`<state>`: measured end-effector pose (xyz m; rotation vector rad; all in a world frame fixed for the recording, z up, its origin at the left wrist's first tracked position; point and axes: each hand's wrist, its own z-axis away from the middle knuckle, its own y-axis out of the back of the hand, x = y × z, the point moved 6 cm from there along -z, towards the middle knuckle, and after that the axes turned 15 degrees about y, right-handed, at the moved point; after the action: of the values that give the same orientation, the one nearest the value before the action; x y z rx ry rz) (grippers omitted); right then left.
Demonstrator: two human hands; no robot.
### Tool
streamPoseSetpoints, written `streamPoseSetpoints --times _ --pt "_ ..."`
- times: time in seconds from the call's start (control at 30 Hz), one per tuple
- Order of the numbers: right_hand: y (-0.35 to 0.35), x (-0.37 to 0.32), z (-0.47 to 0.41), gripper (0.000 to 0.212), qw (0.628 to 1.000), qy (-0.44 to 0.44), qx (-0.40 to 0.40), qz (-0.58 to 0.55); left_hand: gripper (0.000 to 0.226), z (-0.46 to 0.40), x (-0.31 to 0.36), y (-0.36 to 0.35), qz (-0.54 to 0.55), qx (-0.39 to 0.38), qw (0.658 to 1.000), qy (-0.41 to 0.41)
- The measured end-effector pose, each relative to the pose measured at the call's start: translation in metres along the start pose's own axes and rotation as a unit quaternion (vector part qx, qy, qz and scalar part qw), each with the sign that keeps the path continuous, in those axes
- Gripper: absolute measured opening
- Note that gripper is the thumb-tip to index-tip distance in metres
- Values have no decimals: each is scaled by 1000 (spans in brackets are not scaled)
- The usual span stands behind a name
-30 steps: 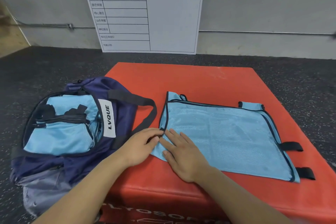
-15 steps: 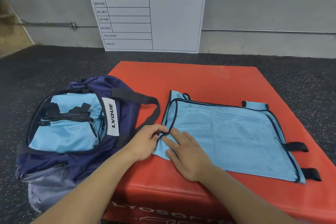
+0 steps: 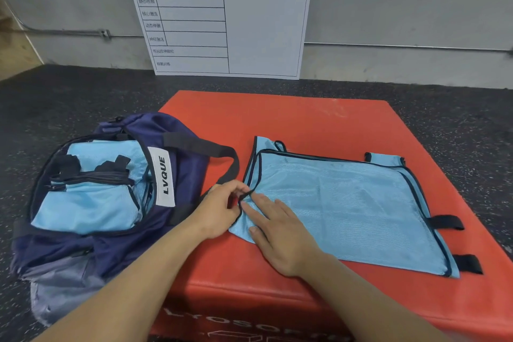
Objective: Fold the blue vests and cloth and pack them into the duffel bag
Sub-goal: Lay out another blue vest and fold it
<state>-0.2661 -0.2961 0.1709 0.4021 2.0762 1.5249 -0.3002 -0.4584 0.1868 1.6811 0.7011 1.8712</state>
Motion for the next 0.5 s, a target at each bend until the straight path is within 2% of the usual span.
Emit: streamPoseSetpoints --times 0.1,0.23,0.33,0.5 --pt "-1 -1 -1 56 1000 3 -11 8 45 -1 3 8 7 31 999 -7" --pt "-2 -1 -1 56 1000 5 -20 15 55 -3 0 23 -5 115 993 -14" --pt "-3 -1 -1 57 1000 4 -23 14 55 0 2 22 -8 116 993 -11" --pt "-2 -1 -1 62 1000 -1 -29 7 41 -5 -3 18 12 94 995 18"
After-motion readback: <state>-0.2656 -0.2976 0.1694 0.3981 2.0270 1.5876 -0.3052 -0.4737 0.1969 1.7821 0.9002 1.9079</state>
